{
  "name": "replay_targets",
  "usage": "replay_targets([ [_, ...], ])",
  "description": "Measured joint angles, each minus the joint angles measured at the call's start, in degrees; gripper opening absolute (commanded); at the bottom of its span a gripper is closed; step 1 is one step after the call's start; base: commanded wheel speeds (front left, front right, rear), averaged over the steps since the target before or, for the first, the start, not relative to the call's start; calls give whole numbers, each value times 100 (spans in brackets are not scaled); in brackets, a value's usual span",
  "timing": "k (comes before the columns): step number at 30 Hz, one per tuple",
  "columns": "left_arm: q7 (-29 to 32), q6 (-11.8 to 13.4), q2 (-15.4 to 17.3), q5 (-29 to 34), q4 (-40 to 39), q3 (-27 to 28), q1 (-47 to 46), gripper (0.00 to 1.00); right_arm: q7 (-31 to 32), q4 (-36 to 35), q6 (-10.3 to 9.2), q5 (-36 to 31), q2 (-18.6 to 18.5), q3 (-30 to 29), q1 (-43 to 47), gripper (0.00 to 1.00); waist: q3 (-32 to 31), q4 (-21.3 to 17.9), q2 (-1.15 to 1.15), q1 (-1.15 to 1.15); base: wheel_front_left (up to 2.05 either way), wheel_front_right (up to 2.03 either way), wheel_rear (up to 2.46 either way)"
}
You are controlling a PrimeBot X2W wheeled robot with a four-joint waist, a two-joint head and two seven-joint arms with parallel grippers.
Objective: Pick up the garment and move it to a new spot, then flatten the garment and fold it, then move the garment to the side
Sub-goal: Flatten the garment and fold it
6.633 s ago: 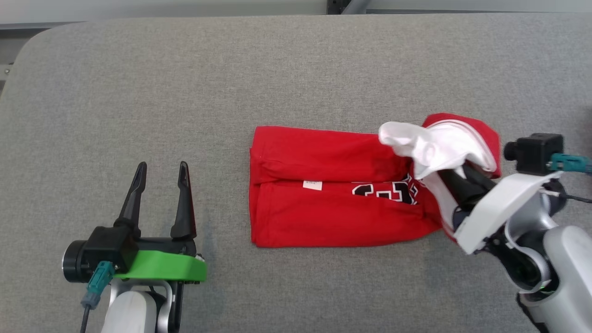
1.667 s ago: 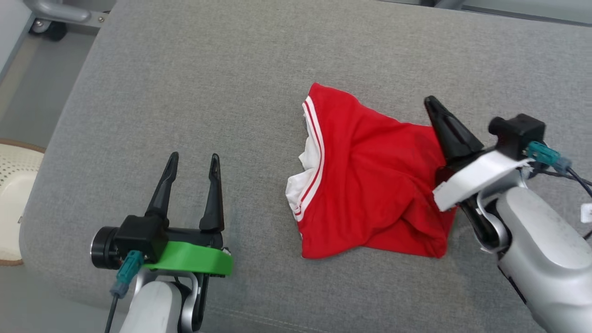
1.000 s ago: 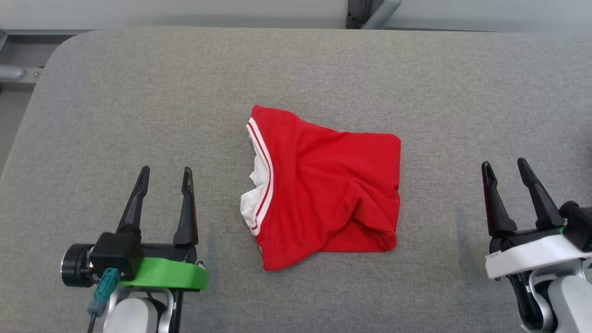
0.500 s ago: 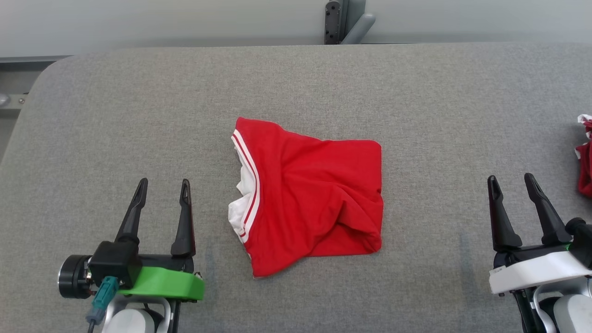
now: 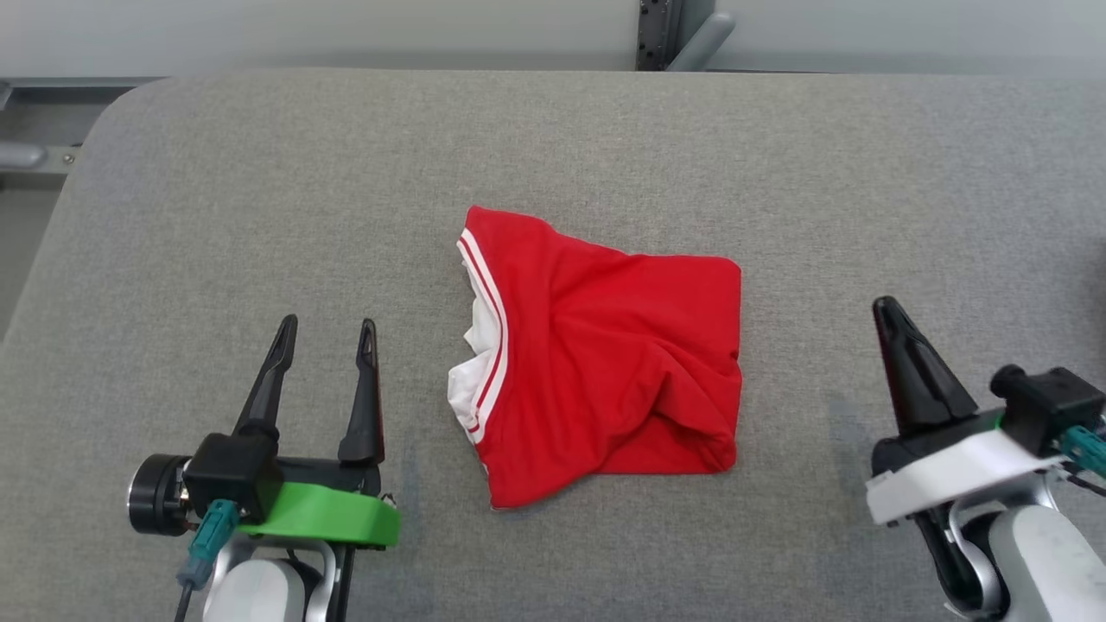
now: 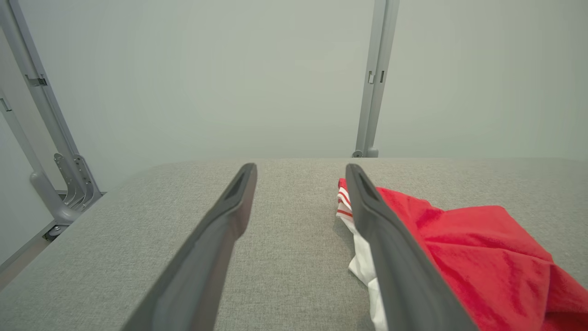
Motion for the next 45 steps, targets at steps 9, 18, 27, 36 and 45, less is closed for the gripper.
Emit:
replay_targets([
  [9,-98,-44,-148,-20,115,-152,-340,100,41,978,1,330,-243,1550,-1220,0,332,330,0,0,0,0,0],
  [18,-152,-60,-257,-67,301,-212,-460,100,-118,2150,1,817,-301,2909,-1960,0,581,644,0,0,0,0,0],
  [27,-159,-67,-291,-75,339,-157,-460,100,-244,2777,1,1568,-426,3744,-2007,0,624,637,0,0,0,0,0],
  [36,-160,-92,-305,-46,327,-101,-453,100,-426,2789,-1,2035,-381,4146,-1971,0,617,562,0,0,0,0,0],
  [45,-167,-94,-267,-9,360,-4,-304,100,-474,1847,0,1723,-327,3315,-1724,43,404,444,0,0,0,0,0],
])
